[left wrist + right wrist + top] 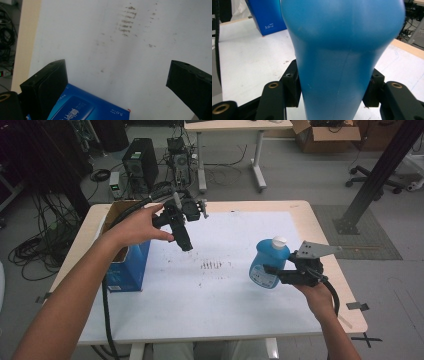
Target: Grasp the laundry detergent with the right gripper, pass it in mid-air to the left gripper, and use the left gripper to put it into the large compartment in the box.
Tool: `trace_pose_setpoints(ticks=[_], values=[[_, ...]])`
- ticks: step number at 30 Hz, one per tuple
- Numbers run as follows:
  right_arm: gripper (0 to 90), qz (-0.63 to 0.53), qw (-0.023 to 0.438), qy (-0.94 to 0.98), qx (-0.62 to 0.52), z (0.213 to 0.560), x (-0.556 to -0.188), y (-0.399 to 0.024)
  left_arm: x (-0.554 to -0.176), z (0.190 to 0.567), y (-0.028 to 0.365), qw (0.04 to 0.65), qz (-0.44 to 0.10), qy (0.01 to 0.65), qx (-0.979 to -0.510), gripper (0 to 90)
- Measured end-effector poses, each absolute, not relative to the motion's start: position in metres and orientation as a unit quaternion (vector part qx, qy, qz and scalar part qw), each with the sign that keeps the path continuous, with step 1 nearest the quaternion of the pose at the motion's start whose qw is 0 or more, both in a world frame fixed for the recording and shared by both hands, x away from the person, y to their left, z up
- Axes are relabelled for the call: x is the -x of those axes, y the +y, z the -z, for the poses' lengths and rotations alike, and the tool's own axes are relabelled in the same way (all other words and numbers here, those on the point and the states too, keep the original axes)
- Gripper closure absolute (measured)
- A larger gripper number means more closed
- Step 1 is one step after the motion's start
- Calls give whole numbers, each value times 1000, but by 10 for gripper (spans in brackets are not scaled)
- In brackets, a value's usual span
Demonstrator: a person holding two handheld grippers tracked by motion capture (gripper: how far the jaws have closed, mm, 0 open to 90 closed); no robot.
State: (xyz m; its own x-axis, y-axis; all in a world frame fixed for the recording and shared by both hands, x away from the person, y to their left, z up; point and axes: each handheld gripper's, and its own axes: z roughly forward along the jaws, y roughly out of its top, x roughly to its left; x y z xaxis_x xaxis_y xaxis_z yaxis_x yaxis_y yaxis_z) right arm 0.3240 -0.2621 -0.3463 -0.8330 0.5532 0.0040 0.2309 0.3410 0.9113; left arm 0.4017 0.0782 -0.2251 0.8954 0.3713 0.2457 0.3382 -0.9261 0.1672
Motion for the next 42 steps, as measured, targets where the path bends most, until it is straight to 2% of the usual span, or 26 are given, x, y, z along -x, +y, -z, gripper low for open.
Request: trace_pose_setpoints(ticks=[6, 16, 42], values=[[446, -527, 151, 804, -232, 337, -323, -262, -402, 223, 78, 59, -144, 194, -969, 38], [448, -521, 131, 824, -181, 319, -325, -250, -386, 220, 67, 53, -127, 161, -977, 38], [448, -526, 78, 842, -93, 298, -333, -217, -351, 204, 49, 58, -95, 135, -985, 42]])
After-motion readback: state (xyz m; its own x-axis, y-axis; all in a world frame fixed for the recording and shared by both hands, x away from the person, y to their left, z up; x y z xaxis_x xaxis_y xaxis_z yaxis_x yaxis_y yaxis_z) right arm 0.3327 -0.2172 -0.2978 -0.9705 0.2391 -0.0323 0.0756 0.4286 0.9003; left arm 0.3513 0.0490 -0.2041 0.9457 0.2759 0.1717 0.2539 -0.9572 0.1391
